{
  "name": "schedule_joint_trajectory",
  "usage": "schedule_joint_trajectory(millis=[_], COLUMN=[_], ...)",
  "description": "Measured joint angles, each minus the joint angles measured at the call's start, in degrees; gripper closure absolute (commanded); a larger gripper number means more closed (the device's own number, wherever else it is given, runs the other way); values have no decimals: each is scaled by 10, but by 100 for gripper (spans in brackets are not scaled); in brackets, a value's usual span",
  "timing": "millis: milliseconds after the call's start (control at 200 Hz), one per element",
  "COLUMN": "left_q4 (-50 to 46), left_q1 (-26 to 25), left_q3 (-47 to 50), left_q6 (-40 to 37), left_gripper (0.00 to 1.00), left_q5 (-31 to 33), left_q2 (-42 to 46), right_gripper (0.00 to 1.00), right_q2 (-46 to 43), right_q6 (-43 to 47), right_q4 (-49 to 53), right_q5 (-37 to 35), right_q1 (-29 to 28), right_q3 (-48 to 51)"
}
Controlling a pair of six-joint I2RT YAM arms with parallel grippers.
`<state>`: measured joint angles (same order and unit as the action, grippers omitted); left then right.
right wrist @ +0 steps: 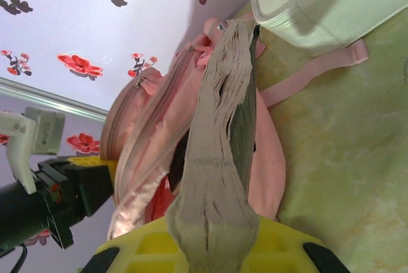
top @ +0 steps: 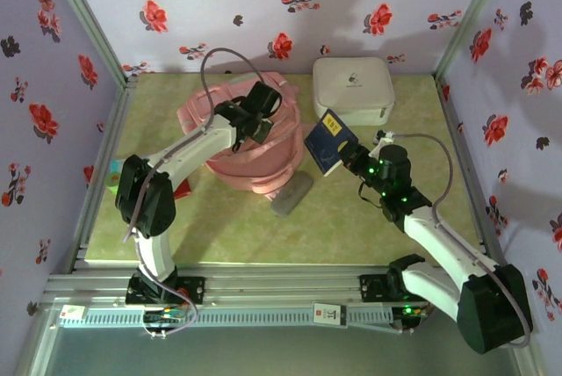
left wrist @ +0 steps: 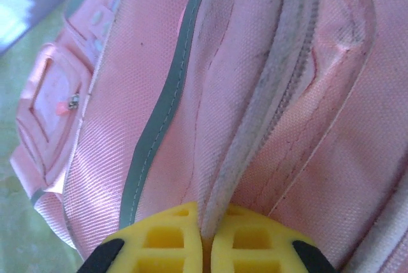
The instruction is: Pack the student bag
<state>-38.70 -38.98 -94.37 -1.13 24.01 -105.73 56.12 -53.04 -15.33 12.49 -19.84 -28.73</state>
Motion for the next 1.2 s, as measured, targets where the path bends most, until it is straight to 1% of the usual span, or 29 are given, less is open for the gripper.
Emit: schedule_joint_trajectory(millis=[195,410,580,700,975,1200], left_q4=[-2,0,7,8,7,4], left_q1=[4,4,10,12,12,13], left_q3=[-30,-50,-50,-50,-50,-50], left_q6=[23,51,71,78,92,100], left_gripper=[100,100,100,100,100,100], left_q5=[8,14,15,15,15,15], left_q2=[4,4,9,12,15,22], right_gripper=[89,89,89,89,89,89], right_q2=[14,89,151,187,244,339], right_q6=[-29,-106,-158,-181,-209,-226], right_q4=[-51,-151,-212,-235,-279,-325], right_q5=[40,92,116,131,139,121], right_q1=[0,-8,-34,-52,-77,-90], right_q3=[3,7,6,-5,-81,-125])
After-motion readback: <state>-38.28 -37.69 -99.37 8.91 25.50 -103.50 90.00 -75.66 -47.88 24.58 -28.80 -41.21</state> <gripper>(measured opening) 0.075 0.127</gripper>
